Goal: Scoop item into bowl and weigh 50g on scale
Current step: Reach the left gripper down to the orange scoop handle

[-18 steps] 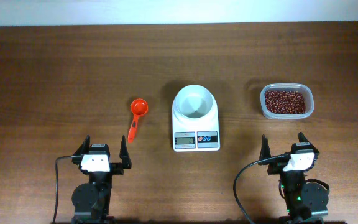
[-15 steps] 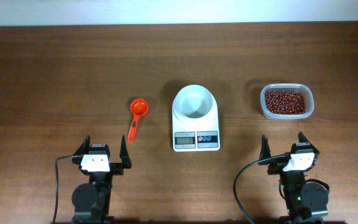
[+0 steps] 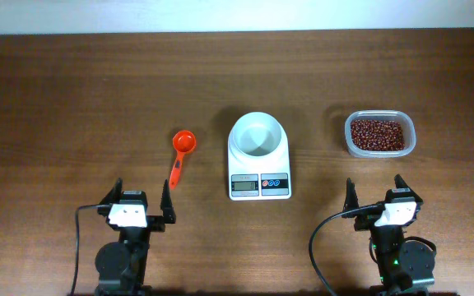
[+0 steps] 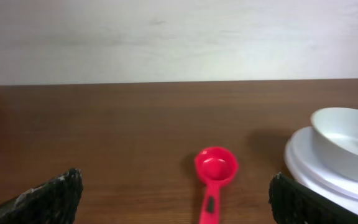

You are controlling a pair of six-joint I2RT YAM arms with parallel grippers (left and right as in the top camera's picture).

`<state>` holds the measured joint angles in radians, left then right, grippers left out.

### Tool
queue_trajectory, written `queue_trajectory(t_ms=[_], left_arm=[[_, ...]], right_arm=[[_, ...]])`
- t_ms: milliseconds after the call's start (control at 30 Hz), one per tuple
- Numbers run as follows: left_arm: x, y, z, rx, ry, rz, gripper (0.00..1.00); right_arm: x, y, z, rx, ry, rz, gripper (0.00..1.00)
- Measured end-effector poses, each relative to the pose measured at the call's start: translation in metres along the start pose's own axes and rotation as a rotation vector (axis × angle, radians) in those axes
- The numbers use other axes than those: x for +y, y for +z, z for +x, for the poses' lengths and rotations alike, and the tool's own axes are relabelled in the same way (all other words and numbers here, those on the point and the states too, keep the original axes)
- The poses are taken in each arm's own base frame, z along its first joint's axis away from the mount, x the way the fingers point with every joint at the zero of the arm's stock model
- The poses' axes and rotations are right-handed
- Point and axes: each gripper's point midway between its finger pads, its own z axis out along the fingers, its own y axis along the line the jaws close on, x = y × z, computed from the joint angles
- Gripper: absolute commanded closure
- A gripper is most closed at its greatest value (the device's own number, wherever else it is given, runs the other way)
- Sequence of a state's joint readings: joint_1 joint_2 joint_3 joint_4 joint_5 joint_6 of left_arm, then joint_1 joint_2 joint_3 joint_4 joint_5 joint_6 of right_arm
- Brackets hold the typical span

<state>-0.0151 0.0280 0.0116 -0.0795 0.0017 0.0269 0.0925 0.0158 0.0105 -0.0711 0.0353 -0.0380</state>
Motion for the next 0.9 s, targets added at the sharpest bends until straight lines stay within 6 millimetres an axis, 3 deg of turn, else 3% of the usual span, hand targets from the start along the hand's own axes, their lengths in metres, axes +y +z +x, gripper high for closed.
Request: queue_trajectory(t_ms=[167,233,300,333,400,433,467,533,567,600,633,733,900], left_arm=[[-0.016,-0.016,0.005,0.184,-0.083,0.088,0.01],[-0.020,-0.026,-0.017,0.264,-0.101,0.115,0.01],[-0.023,-0.031,-0.055,0.383,-0.122,0.131,0.01],[-0.023,-0.023,-0.075,0.479,-0.133,0.133,0.01],[-0.024,-0.011,-0.076,0.683,-0.137,0.132,0.01],[-0.024,0.004,-0.078,0.776,-0.133,0.135,0.01],[-0.024,0.035,-0.083,0.845,-0.129,0.138,0.01],[-0.025,0.077,-0.062,0.979,-0.130,0.144,0.01],[-0.028,0.099,-0.049,1.027,-0.138,0.157,0.22],[-0.034,0.108,-0.035,1.077,-0.155,0.184,0.79],[-0.039,0.115,-0.017,1.132,-0.177,0.212,1.00],[-0.048,0.119,0.028,1.274,-0.214,0.241,1.00],[-0.048,0.105,0.067,1.440,-0.198,0.218,1.00]], right_arm=[[0.000,0.000,0.000,0.000,0.000,0.000,0.01],[0.000,0.000,0.000,0.000,0.000,0.000,0.01],[0.000,0.000,0.000,0.001,0.000,0.000,0.01],[0.000,0.000,0.000,-0.001,0.000,0.000,0.01],[0.000,0.000,-0.001,-0.003,0.000,-0.001,0.01],[0.000,0.000,0.000,-0.002,0.001,-0.001,0.01],[0.000,0.000,-0.001,-0.002,0.000,0.000,0.01],[0.000,0.000,0.000,-0.001,0.000,0.000,0.01],[0.000,0.000,0.000,0.000,0.000,0.000,0.01],[0.000,0.000,0.000,-0.002,0.000,0.000,0.01],[0.000,0.000,0.000,-0.002,0.001,0.000,0.01],[0.000,0.000,0.000,-0.002,0.001,0.000,0.01],[0.000,0.000,0.000,-0.002,0.001,0.000,0.01]])
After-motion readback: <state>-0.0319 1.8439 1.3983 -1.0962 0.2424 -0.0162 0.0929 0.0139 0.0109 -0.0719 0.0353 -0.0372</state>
